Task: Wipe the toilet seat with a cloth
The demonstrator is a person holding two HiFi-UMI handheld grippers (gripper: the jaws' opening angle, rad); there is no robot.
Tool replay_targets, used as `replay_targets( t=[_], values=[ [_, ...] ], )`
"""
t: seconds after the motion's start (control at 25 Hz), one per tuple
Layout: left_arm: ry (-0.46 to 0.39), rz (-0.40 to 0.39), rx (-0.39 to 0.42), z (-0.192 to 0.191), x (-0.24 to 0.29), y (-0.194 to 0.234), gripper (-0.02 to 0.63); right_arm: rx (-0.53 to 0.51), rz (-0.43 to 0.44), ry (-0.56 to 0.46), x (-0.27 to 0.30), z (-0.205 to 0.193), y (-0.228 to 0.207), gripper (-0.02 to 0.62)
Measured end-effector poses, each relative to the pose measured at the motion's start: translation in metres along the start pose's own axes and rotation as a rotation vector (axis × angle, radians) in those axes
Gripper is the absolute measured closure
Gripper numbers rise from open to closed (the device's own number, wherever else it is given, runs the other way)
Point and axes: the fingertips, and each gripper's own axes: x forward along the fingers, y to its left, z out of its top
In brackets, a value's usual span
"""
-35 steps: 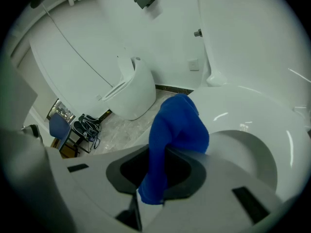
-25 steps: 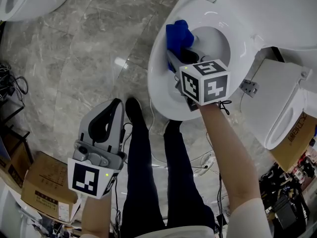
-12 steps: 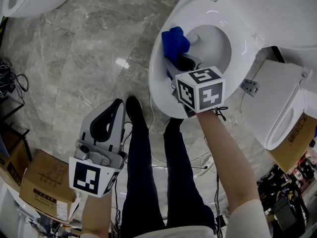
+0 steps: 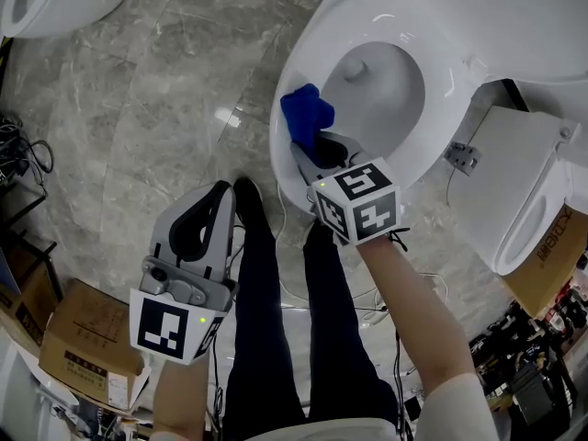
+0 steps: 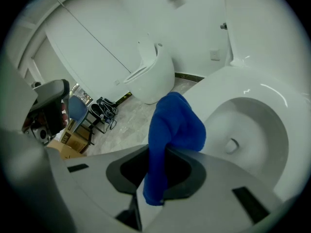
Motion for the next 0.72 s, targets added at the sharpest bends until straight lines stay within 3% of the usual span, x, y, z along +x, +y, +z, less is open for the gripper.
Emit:
replay_targets(
  t=[0.72],
  values=[
    [0.024, -0.027, 0.024, 0.0, 0.021, -0.02, 0.597, 0.019, 0.079, 0.034, -0.016, -0.047, 0.034, 0.522]
  ],
)
